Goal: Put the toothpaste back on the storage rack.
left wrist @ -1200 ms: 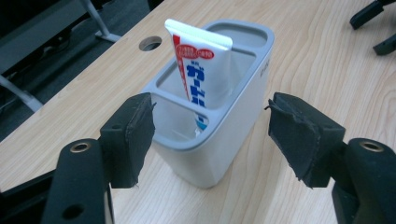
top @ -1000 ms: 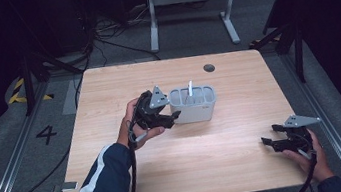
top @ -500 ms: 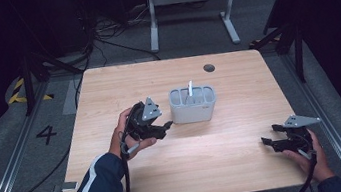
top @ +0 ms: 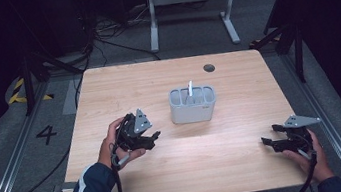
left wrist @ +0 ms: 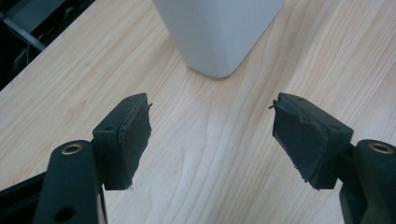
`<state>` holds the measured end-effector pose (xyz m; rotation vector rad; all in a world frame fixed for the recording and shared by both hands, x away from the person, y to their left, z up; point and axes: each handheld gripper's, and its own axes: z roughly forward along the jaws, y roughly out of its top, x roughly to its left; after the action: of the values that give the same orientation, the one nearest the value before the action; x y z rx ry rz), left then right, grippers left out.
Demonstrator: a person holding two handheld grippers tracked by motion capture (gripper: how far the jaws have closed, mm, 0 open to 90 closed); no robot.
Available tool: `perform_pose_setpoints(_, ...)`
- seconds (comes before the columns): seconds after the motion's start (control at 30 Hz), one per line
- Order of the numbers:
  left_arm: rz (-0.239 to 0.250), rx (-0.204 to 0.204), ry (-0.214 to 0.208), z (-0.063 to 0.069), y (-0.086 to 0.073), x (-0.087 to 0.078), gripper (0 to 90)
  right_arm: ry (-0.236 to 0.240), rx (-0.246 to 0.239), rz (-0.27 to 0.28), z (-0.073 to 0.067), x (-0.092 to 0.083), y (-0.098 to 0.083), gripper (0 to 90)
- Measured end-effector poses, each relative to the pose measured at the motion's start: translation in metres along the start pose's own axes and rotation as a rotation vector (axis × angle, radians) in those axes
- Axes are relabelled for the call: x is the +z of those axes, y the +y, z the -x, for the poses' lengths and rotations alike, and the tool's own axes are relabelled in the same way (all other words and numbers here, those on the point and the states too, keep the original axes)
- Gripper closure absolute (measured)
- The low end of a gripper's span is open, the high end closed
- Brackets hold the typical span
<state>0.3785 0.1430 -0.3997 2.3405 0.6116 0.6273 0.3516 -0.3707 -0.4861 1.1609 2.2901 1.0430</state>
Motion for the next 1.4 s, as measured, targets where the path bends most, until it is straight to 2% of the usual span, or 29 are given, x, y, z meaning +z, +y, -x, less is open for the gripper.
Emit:
perform_pose_setpoints(0.37, -0.049, -0.054, 0.036, -0.002, -0.039, -0.011, 28.4, 0.0, 0.002, -0.001, 0.0, 0.0, 0.0, 27.9)
perform_pose_setpoints(0.5, -0.085, -0.069, 0.048, -0.002, -0.055, -0.013, 28.2, 0.0, 0.002, -0.001, 0.0, 0.0, 0.0, 27.9)
perform_pose_setpoints(0.73, -0.137, -0.082, 0.062, 0.001, -0.074, -0.015, 27.9, 0.0, 0.003, 0.0, 0.0, 0.0, 0.0, 27.9)
perform_pose_setpoints(0.87, -0.152, -0.094, 0.068, 0.003, -0.082, -0.018, 27.6, -0.001, 0.001, -0.001, 0.0, 0.0, 0.0, 27.9)
perform_pose_setpoints(0.93, -0.147, -0.112, 0.083, 0.004, -0.091, -0.023, 27.6, 0.0, 0.002, -0.001, 0.0, 0.0, 0.0, 27.8)
perform_pose_setpoints(1.07, -0.149, -0.136, 0.085, 0.004, -0.101, -0.027, 27.1, 0.001, 0.004, -0.001, 0.0, 0.0, 0.0, 27.8)
perform_pose_setpoints(1.2, -0.143, -0.171, 0.064, 0.004, -0.111, -0.032, 26.2, 0.0, 0.001, 0.0, 0.0, 0.0, 0.0, 27.8)
perform_pose_setpoints(1.27, -0.143, -0.182, 0.065, 0.004, -0.115, -0.034, 25.8, 0.0, 0.001, 0.0, 0.0, 0.0, 0.0, 27.7)
perform_pose_setpoints(1.4, -0.128, -0.229, 0.059, 0.004, -0.125, -0.035, 26.0, -0.003, -0.001, 0.001, -0.001, 0.0, 0.0, 27.8)
